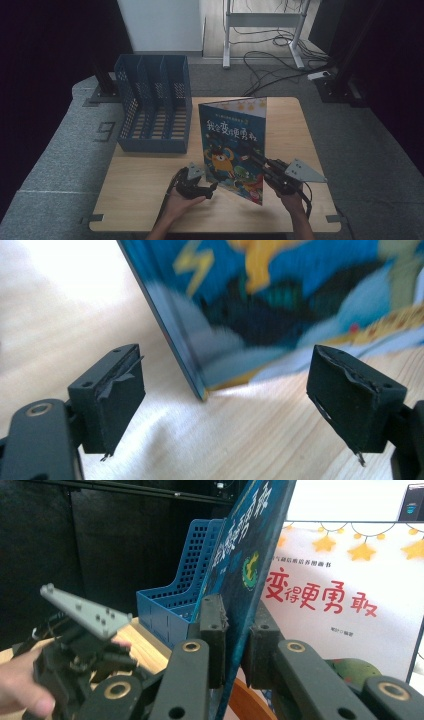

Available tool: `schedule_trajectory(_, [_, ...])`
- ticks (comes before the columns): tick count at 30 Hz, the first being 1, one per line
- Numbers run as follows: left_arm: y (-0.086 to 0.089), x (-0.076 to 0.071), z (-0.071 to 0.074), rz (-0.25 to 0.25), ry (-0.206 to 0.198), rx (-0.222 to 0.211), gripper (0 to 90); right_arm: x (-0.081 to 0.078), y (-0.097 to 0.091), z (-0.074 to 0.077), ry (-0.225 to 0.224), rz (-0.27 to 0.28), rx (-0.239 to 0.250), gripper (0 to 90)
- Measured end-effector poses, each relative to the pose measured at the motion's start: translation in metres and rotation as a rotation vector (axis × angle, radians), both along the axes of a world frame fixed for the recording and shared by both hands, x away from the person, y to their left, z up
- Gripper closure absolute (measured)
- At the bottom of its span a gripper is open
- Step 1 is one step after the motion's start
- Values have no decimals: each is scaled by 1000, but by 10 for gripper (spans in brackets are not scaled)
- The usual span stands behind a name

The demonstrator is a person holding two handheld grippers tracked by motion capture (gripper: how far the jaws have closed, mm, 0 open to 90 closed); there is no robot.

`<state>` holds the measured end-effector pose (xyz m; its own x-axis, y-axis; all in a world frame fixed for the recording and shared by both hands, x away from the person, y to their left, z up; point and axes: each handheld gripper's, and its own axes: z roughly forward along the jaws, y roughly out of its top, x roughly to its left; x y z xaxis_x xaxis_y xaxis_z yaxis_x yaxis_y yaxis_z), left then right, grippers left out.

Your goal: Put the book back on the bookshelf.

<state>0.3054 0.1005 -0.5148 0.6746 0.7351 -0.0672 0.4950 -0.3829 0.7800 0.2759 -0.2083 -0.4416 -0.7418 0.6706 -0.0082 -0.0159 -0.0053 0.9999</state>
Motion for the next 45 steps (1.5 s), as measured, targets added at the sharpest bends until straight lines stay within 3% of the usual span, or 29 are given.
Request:
schedule_trajectory(5, [4, 6, 13, -3, -21, -53, 155, -2, -2, 0, 1, -2, -16, 797])
schedule_trajectory(14, [8, 23, 31, -6, -29, -105, 154, -2, -9, -4, 19, -8, -26, 778])
schedule_trajectory(19, [5, 28, 42, -17, -54, -107, 155, -3, -10, -4, 19, -5, -29, 778])
schedule_trajectory(24, [6, 34, 49, -42, -48, -128, 155, -4, -11, -5, 18, -5, -32, 776])
schedule_trajectory(34, [0, 40, 58, -68, -81, -121, 158, -4, -13, -6, 23, -9, -36, 768])
schedule_trajectory(36, [-1, 39, 61, -60, -109, -128, 173, -4, -14, -7, 23, -9, -39, 766])
schedule_trajectory(41, [1, 43, 66, -60, -120, -163, 215, -3, -17, -8, 33, -14, -44, 755])
schedule_trajectory(45, [0, 43, 68, -62, -132, -156, 222, -2, -18, -9, 36, -16, -49, 749])
